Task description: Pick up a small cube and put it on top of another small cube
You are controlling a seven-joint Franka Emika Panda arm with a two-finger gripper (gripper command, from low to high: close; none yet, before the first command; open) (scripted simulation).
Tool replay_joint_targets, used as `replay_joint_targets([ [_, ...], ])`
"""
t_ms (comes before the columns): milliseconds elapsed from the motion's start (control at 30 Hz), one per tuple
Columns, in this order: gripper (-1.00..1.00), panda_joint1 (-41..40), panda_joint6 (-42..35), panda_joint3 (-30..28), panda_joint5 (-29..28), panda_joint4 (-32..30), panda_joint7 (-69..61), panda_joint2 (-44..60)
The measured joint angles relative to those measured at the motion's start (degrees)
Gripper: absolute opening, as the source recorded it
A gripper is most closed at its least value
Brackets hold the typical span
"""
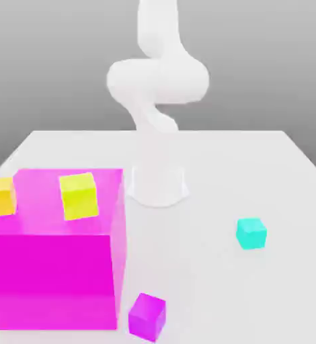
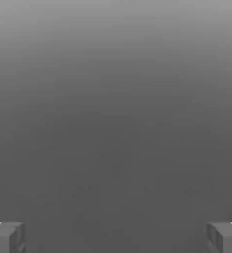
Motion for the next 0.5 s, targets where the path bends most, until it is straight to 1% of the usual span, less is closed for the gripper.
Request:
replay_joint_targets([
  [233, 0.0, 13.4, 10.45, 0.69, 0.79, -12.44, -17.31, 12.15],
  [500, 0.0, 28.51, 23.07, 3.2, 2.11, -27.16, -38.38, 27.18],
])
